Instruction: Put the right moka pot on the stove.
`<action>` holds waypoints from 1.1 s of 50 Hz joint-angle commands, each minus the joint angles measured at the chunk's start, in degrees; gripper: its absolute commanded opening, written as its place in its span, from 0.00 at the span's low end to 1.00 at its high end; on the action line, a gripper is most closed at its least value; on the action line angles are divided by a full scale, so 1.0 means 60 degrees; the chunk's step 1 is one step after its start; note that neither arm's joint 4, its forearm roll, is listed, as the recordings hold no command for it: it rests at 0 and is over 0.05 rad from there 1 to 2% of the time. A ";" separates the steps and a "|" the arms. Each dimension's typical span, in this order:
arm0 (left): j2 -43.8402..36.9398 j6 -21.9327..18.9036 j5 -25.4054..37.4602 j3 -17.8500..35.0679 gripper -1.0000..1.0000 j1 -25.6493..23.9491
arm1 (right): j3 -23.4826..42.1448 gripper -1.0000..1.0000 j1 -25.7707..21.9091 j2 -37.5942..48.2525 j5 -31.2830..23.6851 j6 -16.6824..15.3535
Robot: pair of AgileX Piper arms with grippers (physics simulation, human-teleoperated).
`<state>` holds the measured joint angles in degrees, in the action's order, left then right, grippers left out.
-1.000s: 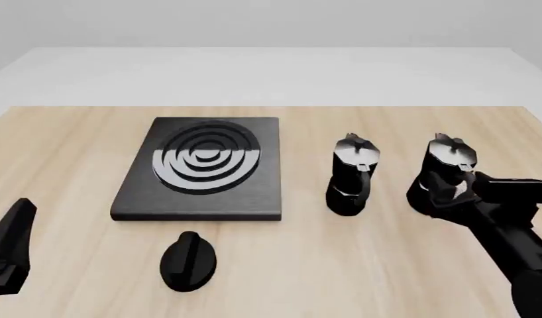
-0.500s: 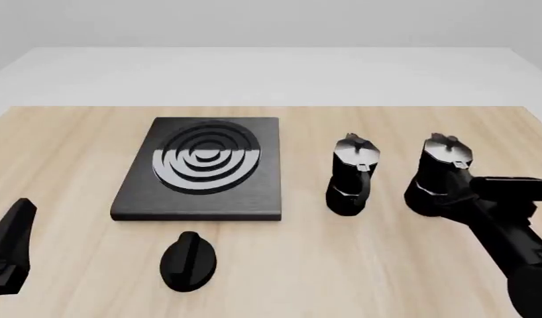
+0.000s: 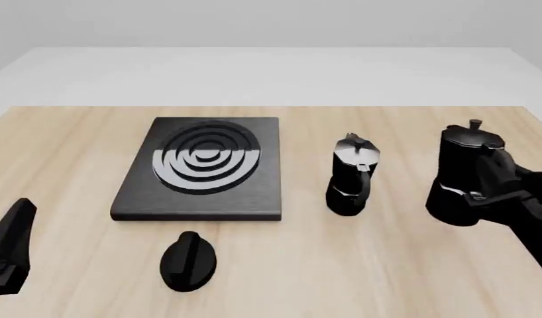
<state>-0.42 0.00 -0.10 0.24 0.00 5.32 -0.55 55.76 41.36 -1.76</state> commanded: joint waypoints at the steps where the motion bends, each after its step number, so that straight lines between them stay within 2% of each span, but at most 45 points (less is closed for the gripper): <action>1: 0.0000 0.0000 0.0000 0.0000 1.00 0.0000 | 0.0456 0.00 -0.0062 -0.2462 -0.2130 -0.0001; 13: 0.0000 0.0000 0.0000 0.0000 1.00 0.0000 | 0.1419 0.00 -0.0435 -0.4291 -0.4477 0.0017; 23: 0.0000 0.0000 0.0000 0.0000 1.00 0.0000 | 0.2482 0.00 -0.0988 -0.4959 -0.5776 -0.0076; 31: 0.0000 0.0000 0.0000 0.0000 1.00 0.0000 | 0.3096 0.00 -0.1363 -0.4857 -0.6162 -0.0095; 41: 0.0000 0.0000 0.0000 0.0000 1.00 0.0000 | 0.3823 0.00 -0.1854 -0.4241 -0.6226 -0.0230; 43: 0.0000 0.0000 0.0000 0.0000 1.00 0.0000 | 0.4009 0.00 -0.1949 -0.4069 -0.6228 -0.0013; 46: 0.0000 0.0000 0.0000 0.0000 1.00 0.0000 | 0.4229 0.00 -0.2116 -0.3845 -0.6206 -0.0071; 50: 0.0000 0.0000 0.0000 0.0000 1.00 0.0000 | 0.4491 0.00 -0.2449 -0.3517 -0.6178 0.0264; 51: 0.0000 0.0000 0.0000 0.0000 1.00 0.0000 | 0.4941 0.00 -0.2984 -0.2990 -0.6045 0.0328; 55: 0.0000 0.0000 0.0000 0.0000 1.00 0.0000 | 0.5099 0.00 -0.3237 -0.2606 -0.5836 0.0405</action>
<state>-0.42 0.00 -0.10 0.24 0.00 29.45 -14.66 34.97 4.78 -1.23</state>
